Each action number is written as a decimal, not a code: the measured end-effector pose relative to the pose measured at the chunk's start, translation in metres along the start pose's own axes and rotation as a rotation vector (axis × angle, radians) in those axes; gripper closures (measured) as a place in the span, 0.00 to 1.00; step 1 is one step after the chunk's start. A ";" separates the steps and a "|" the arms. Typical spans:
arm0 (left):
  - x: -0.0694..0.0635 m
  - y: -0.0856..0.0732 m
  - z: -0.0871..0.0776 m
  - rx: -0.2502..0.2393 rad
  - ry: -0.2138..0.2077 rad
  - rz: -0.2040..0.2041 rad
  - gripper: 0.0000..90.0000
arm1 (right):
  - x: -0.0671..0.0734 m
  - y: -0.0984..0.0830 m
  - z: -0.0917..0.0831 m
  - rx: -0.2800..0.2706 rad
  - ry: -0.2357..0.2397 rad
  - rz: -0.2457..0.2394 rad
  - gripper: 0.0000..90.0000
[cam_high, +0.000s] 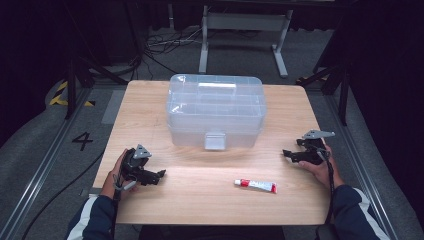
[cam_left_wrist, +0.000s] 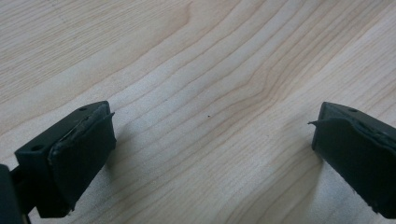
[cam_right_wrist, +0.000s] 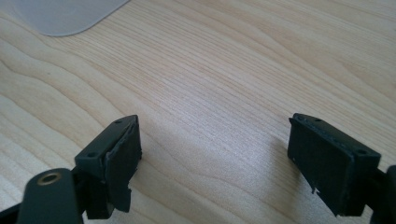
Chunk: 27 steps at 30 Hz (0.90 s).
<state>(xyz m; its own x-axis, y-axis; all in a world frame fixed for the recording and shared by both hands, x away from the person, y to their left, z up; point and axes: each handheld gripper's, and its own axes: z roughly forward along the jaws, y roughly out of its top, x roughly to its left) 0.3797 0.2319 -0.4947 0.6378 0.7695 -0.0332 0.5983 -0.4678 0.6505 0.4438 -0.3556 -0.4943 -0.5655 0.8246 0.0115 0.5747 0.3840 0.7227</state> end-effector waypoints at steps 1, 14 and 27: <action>0.000 0.000 0.000 0.000 -0.004 -0.001 0.00 | 0.000 0.000 0.000 0.000 -0.001 0.000 0.20; 0.006 0.002 0.002 -0.001 -0.036 0.033 0.00 | 0.000 0.002 0.000 0.013 0.003 0.002 0.20; 0.009 0.007 0.007 -0.001 -0.038 0.037 0.00 | -0.001 0.004 -0.001 0.036 -0.014 0.012 0.20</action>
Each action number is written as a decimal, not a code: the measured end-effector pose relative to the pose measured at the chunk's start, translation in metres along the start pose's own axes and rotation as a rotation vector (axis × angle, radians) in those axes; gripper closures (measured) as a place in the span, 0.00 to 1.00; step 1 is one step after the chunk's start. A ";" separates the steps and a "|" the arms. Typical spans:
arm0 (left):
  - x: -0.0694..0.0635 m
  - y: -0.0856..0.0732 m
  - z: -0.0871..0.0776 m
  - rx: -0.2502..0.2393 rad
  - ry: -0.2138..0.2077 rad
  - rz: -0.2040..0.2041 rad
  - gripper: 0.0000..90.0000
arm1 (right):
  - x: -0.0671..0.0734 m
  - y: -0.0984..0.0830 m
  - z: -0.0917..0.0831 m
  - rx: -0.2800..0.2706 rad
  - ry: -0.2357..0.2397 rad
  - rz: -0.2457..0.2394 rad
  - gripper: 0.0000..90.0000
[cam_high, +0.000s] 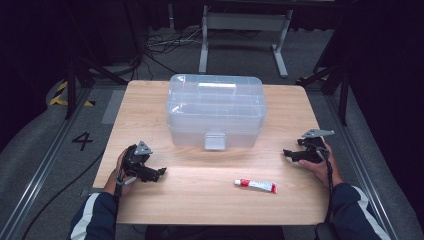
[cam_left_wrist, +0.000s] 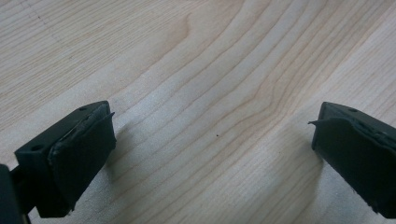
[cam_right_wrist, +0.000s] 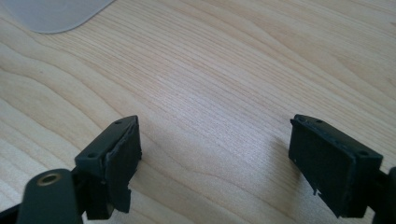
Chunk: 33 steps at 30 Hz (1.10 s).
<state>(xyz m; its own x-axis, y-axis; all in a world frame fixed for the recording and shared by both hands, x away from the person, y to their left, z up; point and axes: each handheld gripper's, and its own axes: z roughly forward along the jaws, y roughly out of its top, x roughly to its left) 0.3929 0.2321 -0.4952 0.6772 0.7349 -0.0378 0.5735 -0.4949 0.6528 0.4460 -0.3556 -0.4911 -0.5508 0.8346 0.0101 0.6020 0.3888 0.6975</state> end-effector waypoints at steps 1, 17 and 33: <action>0.000 0.000 0.000 0.002 -0.002 0.004 0.00 | 0.000 0.000 -0.001 0.001 0.006 -0.001 0.23; 0.000 0.000 0.000 0.001 -0.002 0.004 0.00 | 0.008 0.025 -0.031 -0.099 0.059 -0.023 0.25; 0.001 0.000 0.000 0.002 -0.001 0.006 0.00 | 0.027 0.050 -0.047 -0.189 -0.054 -0.191 0.35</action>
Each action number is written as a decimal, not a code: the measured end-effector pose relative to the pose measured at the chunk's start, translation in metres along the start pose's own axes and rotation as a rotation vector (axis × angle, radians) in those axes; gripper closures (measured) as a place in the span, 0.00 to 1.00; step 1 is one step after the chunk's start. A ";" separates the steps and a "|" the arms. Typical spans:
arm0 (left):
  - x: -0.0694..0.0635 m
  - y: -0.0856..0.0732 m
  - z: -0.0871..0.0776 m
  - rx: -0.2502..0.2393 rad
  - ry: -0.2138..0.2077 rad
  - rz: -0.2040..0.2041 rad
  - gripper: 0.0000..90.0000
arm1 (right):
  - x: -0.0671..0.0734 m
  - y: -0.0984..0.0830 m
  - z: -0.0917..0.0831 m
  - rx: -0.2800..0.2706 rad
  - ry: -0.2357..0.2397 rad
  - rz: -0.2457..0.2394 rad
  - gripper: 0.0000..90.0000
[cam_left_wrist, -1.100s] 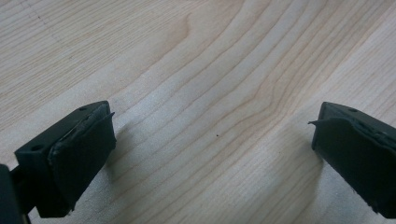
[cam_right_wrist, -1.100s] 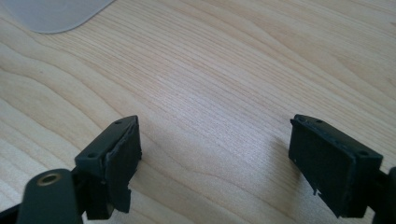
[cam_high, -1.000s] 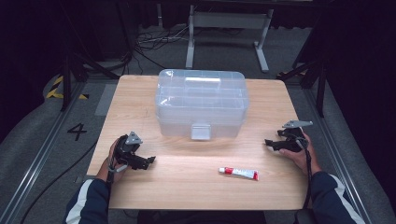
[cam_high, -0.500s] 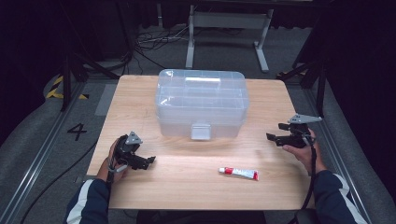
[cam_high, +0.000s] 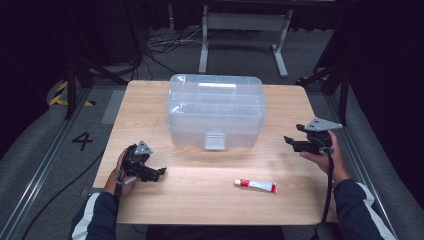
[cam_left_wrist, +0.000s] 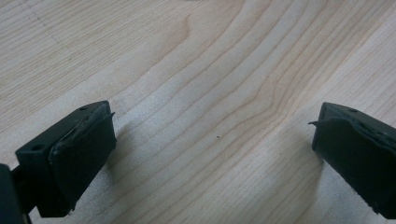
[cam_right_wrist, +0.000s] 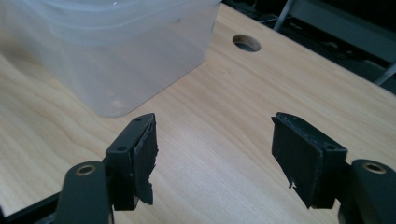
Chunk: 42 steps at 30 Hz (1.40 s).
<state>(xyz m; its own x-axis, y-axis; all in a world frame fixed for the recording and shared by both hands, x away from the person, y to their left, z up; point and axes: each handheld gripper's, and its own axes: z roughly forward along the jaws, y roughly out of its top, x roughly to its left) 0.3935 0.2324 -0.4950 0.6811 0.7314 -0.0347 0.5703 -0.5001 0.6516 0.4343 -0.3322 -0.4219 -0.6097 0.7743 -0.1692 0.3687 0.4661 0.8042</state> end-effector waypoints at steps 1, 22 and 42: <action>0.000 0.000 0.000 0.000 0.000 -0.001 0.00 | -0.001 0.002 0.000 -0.012 -0.008 0.013 0.35; 0.000 0.000 0.000 0.000 -0.001 -0.001 0.00 | 0.000 0.075 -0.012 -0.064 0.063 0.004 0.34; 0.000 -0.003 -0.003 -0.003 0.005 -0.010 0.00 | 0.030 0.153 0.010 -0.061 0.146 -0.110 0.40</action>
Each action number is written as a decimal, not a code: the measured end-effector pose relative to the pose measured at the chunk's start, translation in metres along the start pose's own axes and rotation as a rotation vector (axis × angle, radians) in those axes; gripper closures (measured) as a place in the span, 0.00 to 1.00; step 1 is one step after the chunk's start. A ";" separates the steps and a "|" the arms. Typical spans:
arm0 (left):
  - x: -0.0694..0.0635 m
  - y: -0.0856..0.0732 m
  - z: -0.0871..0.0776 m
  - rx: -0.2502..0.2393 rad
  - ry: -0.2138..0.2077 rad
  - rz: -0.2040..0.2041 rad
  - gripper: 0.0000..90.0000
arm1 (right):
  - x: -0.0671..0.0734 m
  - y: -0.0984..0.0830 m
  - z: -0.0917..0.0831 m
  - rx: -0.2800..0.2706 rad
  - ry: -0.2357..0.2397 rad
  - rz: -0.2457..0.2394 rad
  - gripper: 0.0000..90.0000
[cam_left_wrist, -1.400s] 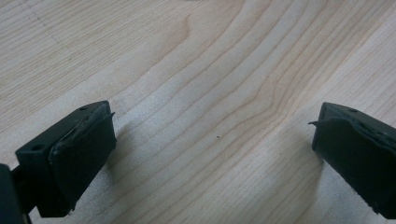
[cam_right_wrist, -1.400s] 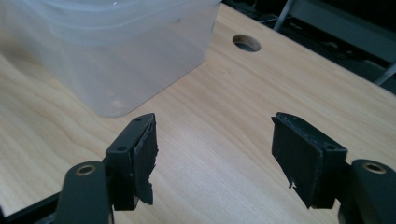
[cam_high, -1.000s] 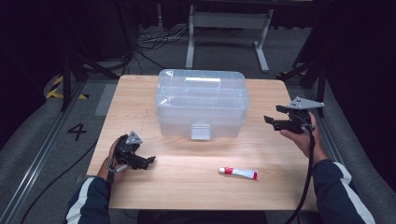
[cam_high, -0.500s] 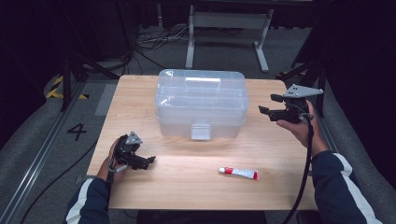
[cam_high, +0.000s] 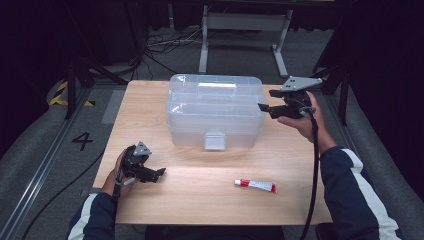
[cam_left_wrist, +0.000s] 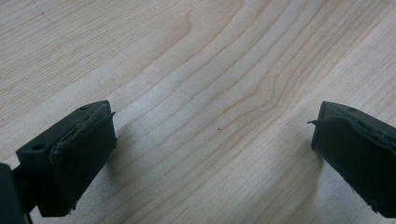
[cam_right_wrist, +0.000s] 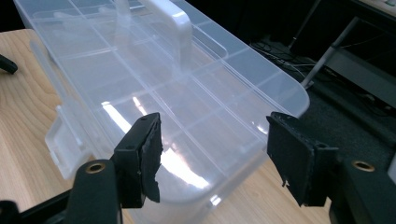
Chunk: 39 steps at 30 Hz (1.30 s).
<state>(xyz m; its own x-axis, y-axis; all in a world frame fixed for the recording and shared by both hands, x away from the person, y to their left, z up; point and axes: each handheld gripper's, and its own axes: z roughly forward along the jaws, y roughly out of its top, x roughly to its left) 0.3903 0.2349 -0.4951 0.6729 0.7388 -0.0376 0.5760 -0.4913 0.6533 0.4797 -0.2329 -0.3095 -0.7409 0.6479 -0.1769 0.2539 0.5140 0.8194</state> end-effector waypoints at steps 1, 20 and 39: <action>0.000 0.000 0.000 0.000 0.000 0.000 0.00 | 0.000 0.000 0.000 0.000 0.000 0.000 0.40; 0.009 0.021 0.013 0.039 0.006 -0.001 0.02 | 0.013 0.051 0.046 0.063 0.045 -0.044 0.43; 0.018 0.071 0.022 -0.143 -0.012 -0.003 0.22 | 0.026 0.068 0.085 0.155 -0.019 -0.065 0.60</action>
<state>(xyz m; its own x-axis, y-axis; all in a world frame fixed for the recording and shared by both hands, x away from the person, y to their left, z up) 0.4533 0.2038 -0.4661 0.6773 0.7342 -0.0476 0.5061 -0.4180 0.7545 0.5302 -0.1335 -0.3049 -0.7474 0.6200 -0.2387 0.2997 0.6353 0.7118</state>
